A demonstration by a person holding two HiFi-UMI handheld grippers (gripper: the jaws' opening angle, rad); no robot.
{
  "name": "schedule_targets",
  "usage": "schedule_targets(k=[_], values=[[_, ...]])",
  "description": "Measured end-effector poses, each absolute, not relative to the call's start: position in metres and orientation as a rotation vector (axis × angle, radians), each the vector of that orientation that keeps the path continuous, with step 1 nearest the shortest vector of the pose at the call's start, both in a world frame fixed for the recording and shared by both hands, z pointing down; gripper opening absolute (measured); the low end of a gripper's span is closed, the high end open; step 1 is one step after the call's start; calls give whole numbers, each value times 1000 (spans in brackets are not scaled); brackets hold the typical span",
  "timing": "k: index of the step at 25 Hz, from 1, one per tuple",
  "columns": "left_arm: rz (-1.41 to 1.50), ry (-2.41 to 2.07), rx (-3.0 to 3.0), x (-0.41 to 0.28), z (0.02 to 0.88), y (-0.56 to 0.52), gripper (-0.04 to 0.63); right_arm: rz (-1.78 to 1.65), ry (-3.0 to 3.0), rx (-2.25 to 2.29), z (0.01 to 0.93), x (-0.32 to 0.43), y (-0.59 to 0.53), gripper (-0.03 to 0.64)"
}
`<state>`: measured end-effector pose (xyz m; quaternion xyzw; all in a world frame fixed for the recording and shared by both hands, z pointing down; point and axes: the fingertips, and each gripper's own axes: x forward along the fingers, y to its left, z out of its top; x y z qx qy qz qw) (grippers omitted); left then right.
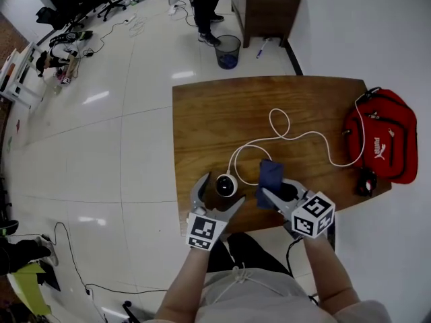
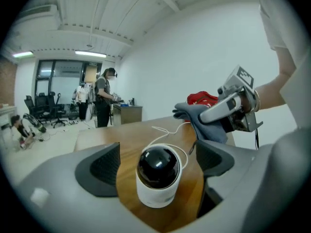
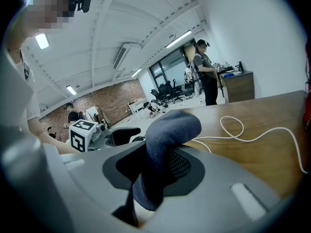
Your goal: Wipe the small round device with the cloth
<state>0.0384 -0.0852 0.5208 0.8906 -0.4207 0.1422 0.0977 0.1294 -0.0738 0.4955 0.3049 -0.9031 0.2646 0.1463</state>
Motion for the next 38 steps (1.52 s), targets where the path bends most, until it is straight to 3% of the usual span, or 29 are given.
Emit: schedule_targets(k=[3, 7, 11, 14, 15, 26, 38], values=[[371, -1476, 2732, 16, 459, -81, 479, 734, -2605, 930, 483, 132, -66, 106], [280, -1634, 2760, -9, 407, -66, 323, 653, -2608, 1013, 464, 133, -48, 106], [219, -1633, 2706, -33, 397, -29, 274, 540, -2647, 949, 443, 114, -4, 106], [184, -1646, 2682, -45, 388, 9, 61, 504, -2664, 945, 427, 104, 35, 106], [179, -1645, 2691, -47, 384, 23, 28, 513, -2671, 957, 424, 102, 48, 106], [143, -1604, 2761, -70, 350, 151, 6, 386, -2569, 1194, 403, 83, 166, 106], [198, -1561, 2677, -80, 373, 193, 6, 363, -2561, 1196, 418, 68, 206, 104]])
